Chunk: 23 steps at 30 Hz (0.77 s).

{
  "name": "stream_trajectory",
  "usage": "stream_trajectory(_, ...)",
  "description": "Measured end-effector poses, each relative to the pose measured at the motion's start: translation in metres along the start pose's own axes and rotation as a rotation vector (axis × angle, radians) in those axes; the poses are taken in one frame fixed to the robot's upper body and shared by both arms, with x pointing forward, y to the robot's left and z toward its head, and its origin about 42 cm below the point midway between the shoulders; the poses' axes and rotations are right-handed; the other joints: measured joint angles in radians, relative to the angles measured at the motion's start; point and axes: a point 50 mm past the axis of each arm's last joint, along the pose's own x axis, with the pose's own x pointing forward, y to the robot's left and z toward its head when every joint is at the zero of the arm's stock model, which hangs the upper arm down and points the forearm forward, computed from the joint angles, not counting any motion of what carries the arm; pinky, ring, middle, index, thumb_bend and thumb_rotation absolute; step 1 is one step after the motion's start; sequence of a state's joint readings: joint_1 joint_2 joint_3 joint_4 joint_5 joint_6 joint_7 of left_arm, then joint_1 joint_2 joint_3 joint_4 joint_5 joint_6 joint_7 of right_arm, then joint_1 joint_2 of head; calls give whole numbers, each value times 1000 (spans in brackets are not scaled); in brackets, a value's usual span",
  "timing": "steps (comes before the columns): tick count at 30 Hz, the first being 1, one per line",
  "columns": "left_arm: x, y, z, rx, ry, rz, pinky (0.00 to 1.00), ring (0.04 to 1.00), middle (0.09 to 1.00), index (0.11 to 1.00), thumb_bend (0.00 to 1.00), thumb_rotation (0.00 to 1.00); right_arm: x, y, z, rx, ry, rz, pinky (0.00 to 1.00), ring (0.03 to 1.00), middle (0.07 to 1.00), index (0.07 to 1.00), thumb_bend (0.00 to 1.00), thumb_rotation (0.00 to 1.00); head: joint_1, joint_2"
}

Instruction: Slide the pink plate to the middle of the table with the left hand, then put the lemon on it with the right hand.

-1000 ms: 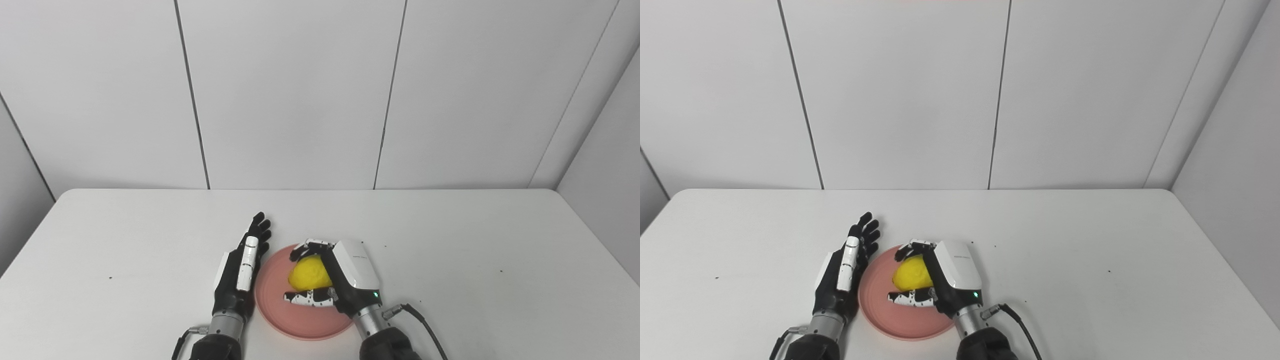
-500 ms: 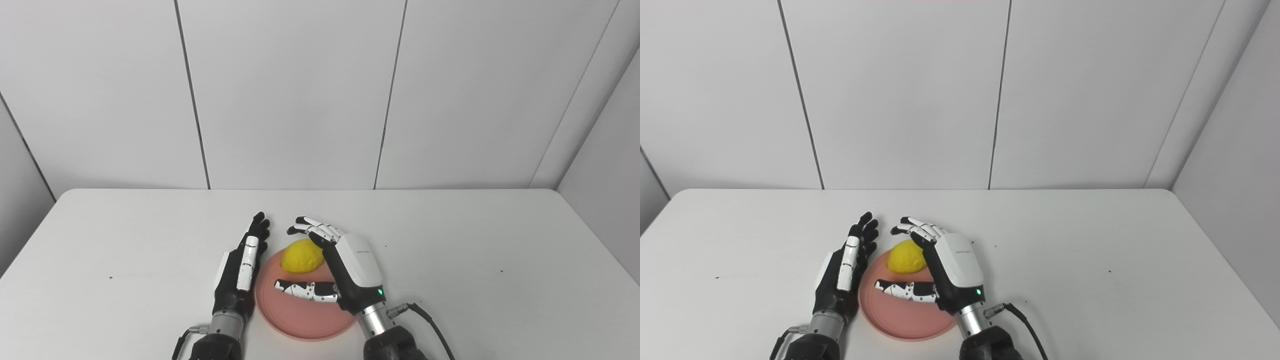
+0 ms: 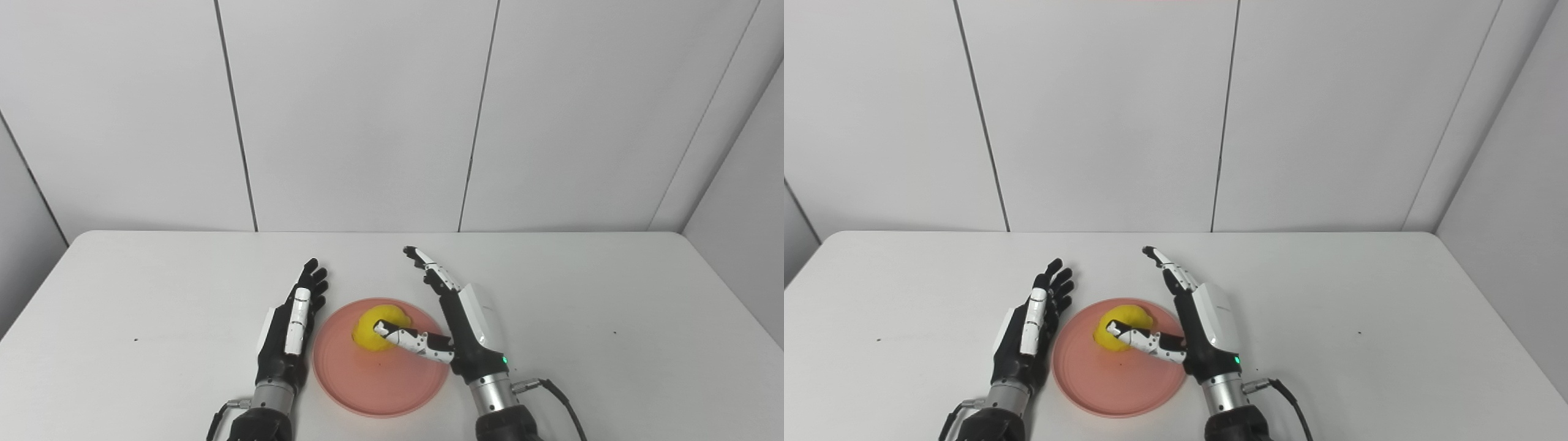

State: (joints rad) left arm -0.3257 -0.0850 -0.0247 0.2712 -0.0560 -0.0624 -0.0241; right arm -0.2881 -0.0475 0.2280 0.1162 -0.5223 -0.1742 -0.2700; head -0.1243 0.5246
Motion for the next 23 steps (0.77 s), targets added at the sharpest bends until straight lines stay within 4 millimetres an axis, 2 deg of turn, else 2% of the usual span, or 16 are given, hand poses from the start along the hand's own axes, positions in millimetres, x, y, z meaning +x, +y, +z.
stream_trajectory(5, 0, 5, 0, -4, -1, 6, 982, 939, 934, 937, 625, 1000, -3, -9, -9, 55, 49, -30, 832, 893, 904, 898, 553, 888, -5, 0)
stream_trajectory(9, 0, 12, 1, -27, -4, 12, 980, 941, 938, 940, 627, 1000, -8, -14, -21, 110, 111, -67, 836, 892, 902, 904, 571, 986, -9, 0)
stream_trajectory(13, -1, 20, 2, -24, -7, 14, 987, 947, 943, 946, 643, 1000, -12, -13, -32, 136, 160, -81, 842, 884, 887, 893, 567, 1000, -38, 3)
stream_trajectory(23, -1, 28, 3, -26, -8, 10, 976, 944, 942, 943, 635, 1000, -11, -13, -37, 234, 198, -113, 875, 918, 922, 924, 551, 1000, -44, 5)
